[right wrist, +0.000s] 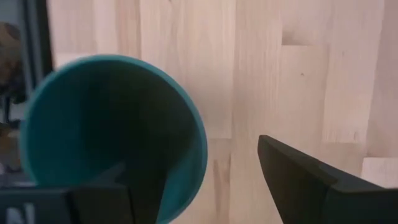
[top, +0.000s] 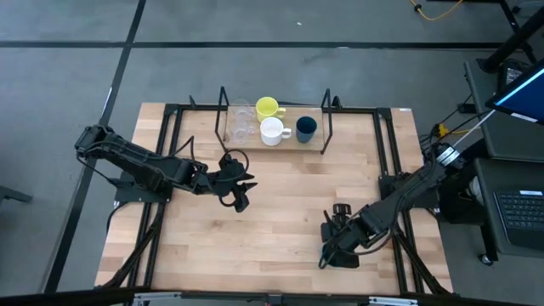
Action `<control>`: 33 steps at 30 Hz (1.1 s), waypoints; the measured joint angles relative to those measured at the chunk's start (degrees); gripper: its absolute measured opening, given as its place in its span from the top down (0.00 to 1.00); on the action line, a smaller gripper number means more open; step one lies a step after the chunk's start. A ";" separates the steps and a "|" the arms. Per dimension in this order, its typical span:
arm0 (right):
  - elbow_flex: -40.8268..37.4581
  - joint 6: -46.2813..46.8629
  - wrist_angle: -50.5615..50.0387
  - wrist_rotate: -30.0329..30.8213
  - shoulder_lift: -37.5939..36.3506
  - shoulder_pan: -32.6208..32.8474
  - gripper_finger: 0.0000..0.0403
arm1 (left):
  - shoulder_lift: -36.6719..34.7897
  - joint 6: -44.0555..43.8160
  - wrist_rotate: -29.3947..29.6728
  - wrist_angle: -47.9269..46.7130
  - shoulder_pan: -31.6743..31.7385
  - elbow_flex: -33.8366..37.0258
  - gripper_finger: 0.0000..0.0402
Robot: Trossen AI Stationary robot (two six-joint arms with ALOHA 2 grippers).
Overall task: Stack small to large cups/mugs on shelf
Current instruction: Put the green cup on the shelf
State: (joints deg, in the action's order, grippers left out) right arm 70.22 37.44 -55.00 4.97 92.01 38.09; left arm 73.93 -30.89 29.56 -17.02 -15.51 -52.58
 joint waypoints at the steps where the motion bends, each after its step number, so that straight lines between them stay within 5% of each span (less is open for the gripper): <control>1: 0.00 -0.35 0.02 -0.02 0.60 -0.01 0.39 | 0.00 0.00 0.00 0.00 0.00 0.00 0.73; 11: 0.00 -3.39 1.24 -0.02 5.78 -0.53 0.45 | 0.00 0.02 -0.02 -0.02 0.00 0.00 0.73; 21: 0.00 -3.84 0.79 -0.53 5.58 -2.13 0.70 | 0.00 0.02 -0.02 -0.02 0.00 0.00 0.73; 27: 0.00 -5.26 0.74 -3.61 4.06 -3.18 0.94 | 0.00 0.02 -0.02 -0.03 0.00 0.00 0.73; 33: 3.16 -8.65 -1.74 -5.57 1.94 -5.14 0.98 | 0.00 0.02 -0.02 -0.04 0.00 0.00 0.73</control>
State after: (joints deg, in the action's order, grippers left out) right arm 73.38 28.79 -56.74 -0.60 93.95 32.94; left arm 73.93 -30.87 29.54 -17.06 -15.51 -52.58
